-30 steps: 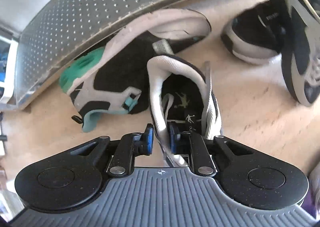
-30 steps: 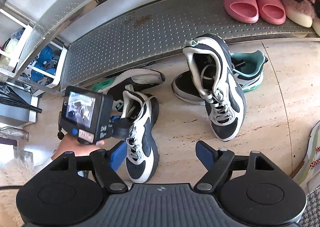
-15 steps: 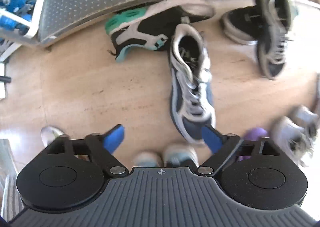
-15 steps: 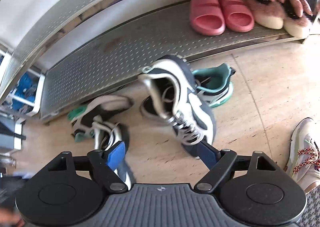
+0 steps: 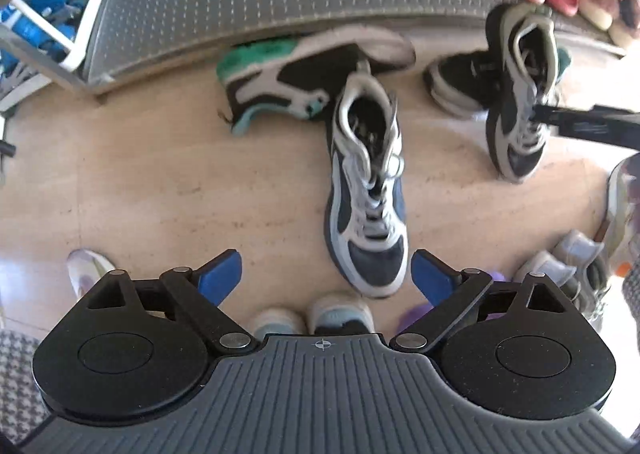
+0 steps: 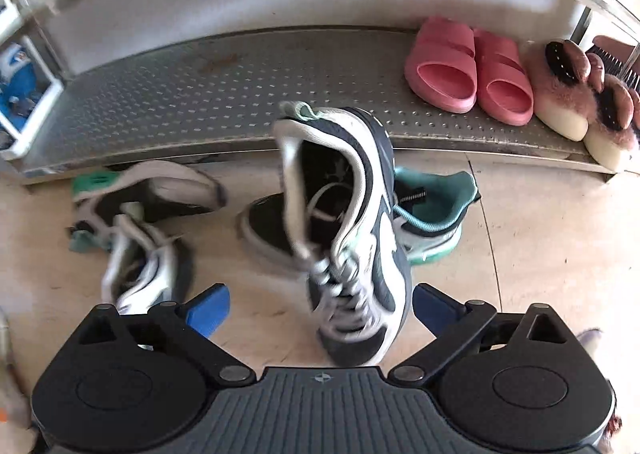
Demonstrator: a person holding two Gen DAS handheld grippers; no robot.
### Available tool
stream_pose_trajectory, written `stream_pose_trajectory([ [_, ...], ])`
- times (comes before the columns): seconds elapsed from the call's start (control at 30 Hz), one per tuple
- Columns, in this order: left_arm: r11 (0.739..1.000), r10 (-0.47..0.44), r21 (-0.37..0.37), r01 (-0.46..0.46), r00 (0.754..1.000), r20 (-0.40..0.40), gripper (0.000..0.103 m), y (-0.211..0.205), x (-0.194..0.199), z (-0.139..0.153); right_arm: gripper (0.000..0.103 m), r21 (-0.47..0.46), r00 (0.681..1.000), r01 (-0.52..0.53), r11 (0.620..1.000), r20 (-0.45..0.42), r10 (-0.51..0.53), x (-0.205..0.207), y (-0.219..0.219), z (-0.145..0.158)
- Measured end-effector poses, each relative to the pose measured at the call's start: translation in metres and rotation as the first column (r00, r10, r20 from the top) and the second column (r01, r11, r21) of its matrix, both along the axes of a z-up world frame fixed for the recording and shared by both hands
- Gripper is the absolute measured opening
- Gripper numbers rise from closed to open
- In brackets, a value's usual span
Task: Organize scattered shoes
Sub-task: 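Grasp a white-black sneaker with the right tool and set it beside its mate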
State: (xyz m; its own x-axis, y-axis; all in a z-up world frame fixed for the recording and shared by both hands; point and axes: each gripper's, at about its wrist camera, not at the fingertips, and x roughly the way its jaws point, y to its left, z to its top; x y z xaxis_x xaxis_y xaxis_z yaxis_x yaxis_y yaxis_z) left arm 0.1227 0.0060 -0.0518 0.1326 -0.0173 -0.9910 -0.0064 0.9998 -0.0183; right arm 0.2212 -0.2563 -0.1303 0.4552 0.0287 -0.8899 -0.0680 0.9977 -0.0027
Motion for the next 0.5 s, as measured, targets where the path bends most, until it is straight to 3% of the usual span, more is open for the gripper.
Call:
stream_pose_trajectory([
  [0.2,1.000,0.008,-0.011,-0.008,1.000,0.015,0.095,0.009,0.005,0.004,0.098,-0.143,0.999,0.052,0.988,0.002,-0.053,0.037,0.016,-0.049],
  [0.27,1.000,0.015,-0.008,-0.015,1.000,0.012,0.095,0.012,0.007,0.004,0.090,-0.206,1.000,0.001,0.979,-0.011,-0.003,0.045,0.023,-0.061],
  [0.3,1.000,0.018,-0.007,-0.018,1.000,0.013,0.095,0.013,0.008,0.005,0.075,-0.245,0.999,-0.039,0.969,-0.026,0.034,0.047,0.027,-0.064],
  [0.33,1.000,0.019,-0.007,-0.019,1.000,0.016,0.095,0.014,0.008,0.006,0.071,-0.265,0.998,-0.059,0.962,-0.035,0.051,0.047,0.028,-0.065],
  [0.43,1.000,0.020,-0.013,-0.019,0.999,0.039,0.095,0.015,0.009,0.013,0.068,-0.225,0.997,-0.047,0.973,-0.068,0.032,0.048,0.023,-0.049],
  [0.5,1.000,0.015,-0.021,-0.014,0.999,0.049,0.095,0.015,0.007,0.016,0.068,-0.130,0.996,-0.026,0.991,-0.088,0.014,0.042,0.016,-0.028],
])
